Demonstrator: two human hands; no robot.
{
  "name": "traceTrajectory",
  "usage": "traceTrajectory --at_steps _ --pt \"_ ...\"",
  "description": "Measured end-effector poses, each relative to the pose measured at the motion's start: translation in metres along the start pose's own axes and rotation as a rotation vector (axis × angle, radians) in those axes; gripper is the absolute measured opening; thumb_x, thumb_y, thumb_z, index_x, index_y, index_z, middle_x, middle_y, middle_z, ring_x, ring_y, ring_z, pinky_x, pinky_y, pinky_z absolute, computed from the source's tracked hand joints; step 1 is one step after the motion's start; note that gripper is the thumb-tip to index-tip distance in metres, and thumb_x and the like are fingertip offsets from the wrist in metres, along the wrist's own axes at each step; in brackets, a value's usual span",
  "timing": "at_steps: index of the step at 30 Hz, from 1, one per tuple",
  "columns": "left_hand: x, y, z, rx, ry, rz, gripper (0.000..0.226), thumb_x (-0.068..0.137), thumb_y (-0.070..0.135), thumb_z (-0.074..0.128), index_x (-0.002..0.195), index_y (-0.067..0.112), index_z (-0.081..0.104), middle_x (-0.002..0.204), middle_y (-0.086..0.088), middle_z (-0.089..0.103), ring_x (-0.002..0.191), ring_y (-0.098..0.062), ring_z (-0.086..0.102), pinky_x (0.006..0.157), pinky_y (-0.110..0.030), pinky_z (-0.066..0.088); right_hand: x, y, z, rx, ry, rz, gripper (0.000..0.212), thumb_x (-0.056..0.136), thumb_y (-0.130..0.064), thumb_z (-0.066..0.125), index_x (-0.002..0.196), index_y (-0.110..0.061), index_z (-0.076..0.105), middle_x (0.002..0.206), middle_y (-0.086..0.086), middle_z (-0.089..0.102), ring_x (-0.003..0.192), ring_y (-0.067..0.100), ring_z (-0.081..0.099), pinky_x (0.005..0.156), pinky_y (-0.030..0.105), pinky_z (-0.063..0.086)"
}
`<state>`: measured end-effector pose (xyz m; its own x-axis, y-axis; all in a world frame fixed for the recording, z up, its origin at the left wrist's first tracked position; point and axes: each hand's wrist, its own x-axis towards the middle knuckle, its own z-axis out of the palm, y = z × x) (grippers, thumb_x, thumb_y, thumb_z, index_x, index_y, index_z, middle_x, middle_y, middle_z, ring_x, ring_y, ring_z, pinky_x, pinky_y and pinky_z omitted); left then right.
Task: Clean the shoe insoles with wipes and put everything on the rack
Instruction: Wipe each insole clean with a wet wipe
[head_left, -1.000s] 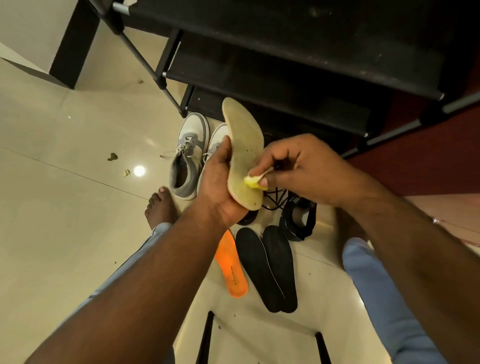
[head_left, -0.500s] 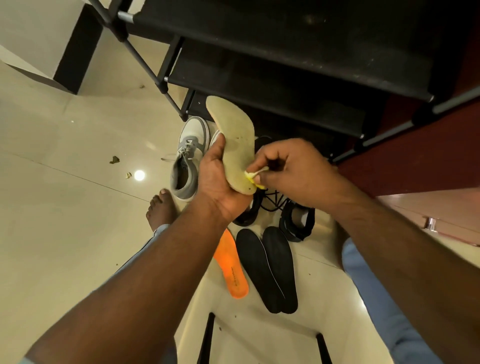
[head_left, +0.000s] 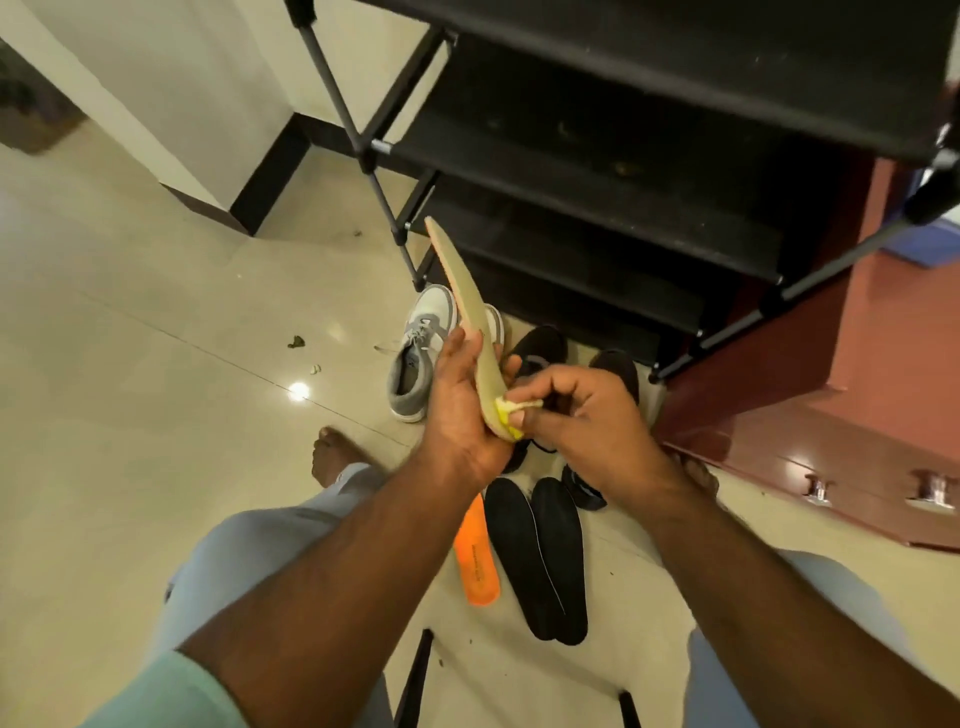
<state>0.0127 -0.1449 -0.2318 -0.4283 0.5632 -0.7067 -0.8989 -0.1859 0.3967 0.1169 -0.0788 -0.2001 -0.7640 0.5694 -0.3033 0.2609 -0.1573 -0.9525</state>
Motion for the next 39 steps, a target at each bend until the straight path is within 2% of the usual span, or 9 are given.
traceTrajectory --at_steps 4,9,14,18,22,28,31,35,39 --pt "-0.017 0.006 -0.022 -0.059 0.077 0.179 0.059 0.094 0.014 0.06 0.147 0.026 0.038 0.085 0.0 0.067 0.077 -0.018 0.06 0.069 -0.034 0.053 -0.025 -0.001 0.023 -0.054 -0.042 -0.014 0.025 0.075 0.006 0.072 0.079 -0.019 0.073 0.084 0.0 0.071 0.086 0.017 0.068 0.08 0.032 0.056" --pt "-0.043 -0.007 -0.022 -0.097 0.082 0.099 0.047 0.097 0.012 0.054 0.137 0.036 0.047 0.114 -0.012 0.065 0.088 -0.026 0.064 0.068 -0.038 0.057 -0.029 -0.007 0.04 -0.113 0.07 -0.078 0.031 0.076 0.007 0.07 0.077 -0.024 0.07 0.084 -0.005 0.07 0.083 0.005 0.066 0.076 0.017 0.052" --pt "-0.041 0.003 -0.02 -0.066 0.175 0.175 0.049 0.099 0.02 0.056 0.144 0.03 0.043 0.095 -0.001 0.062 0.078 -0.015 0.057 0.056 -0.029 0.052 -0.046 -0.008 0.04 -0.182 -0.099 -0.116 0.035 0.074 0.007 0.071 0.077 -0.028 0.071 0.084 -0.005 0.07 0.084 0.009 0.066 0.078 0.024 0.055" --pt "-0.059 -0.008 -0.019 -0.058 0.068 0.041 0.038 0.102 0.024 0.05 0.139 0.034 0.049 0.102 -0.007 0.067 0.075 -0.021 0.072 0.062 -0.036 0.058 -0.033 -0.004 0.038 -0.129 0.086 -0.091 0.023 0.077 0.005 0.07 0.081 -0.018 0.071 0.082 -0.002 0.07 0.078 0.006 0.066 0.067 0.014 0.051" --pt "-0.065 -0.017 -0.029 0.049 -0.065 -0.002 0.042 0.104 0.022 0.041 0.143 0.038 0.047 0.121 -0.009 0.068 0.109 -0.027 0.064 0.102 -0.048 0.046 -0.033 0.005 0.032 -0.168 0.131 -0.121 0.02 0.079 0.007 0.067 0.085 -0.012 0.07 0.086 -0.001 0.068 0.08 0.0 0.064 0.068 0.01 0.049" --pt "-0.084 -0.04 -0.036 0.174 -0.171 -0.081 0.037 0.104 0.025 0.04 0.134 0.037 0.057 0.119 -0.008 0.067 0.102 -0.023 0.063 0.08 -0.036 0.051 -0.008 0.017 0.021 -0.26 0.275 -0.075 0.015 0.083 -0.006 0.068 0.088 -0.019 0.07 0.09 -0.007 0.068 0.087 0.003 0.064 0.077 0.02 0.054" --pt "-0.063 -0.032 -0.045 0.067 -0.153 -0.075 0.04 0.102 0.031 0.039 0.14 0.033 0.052 0.13 -0.011 0.063 0.115 -0.027 0.062 0.086 -0.042 0.054 -0.014 0.019 0.022 -0.227 0.052 -0.015 0.018 0.081 -0.002 0.068 0.083 -0.02 0.069 0.084 -0.009 0.067 0.082 0.001 0.063 0.073 0.018 0.052" --pt "-0.03 -0.018 -0.066 0.004 0.046 -0.06 0.066 0.087 0.045 0.055 0.147 0.021 0.044 0.104 -0.01 0.055 0.089 -0.025 0.059 0.077 -0.041 0.056 -0.031 0.021 0.023 -0.206 -0.304 0.071 0.016 0.076 0.002 0.072 0.08 -0.014 0.072 0.083 -0.003 0.07 0.085 0.01 0.066 0.077 0.026 0.055" --pt "-0.012 -0.021 -0.086 0.067 0.196 0.031 0.042 0.095 0.034 0.056 0.135 0.023 0.051 0.119 -0.015 0.053 0.1 -0.033 0.052 0.083 -0.046 0.049 -0.01 0.037 0.02 -0.124 -0.159 0.131 0.016 0.078 0.006 0.07 0.082 -0.009 0.069 0.082 0.001 0.07 0.079 0.009 0.066 0.068 0.02 0.054"
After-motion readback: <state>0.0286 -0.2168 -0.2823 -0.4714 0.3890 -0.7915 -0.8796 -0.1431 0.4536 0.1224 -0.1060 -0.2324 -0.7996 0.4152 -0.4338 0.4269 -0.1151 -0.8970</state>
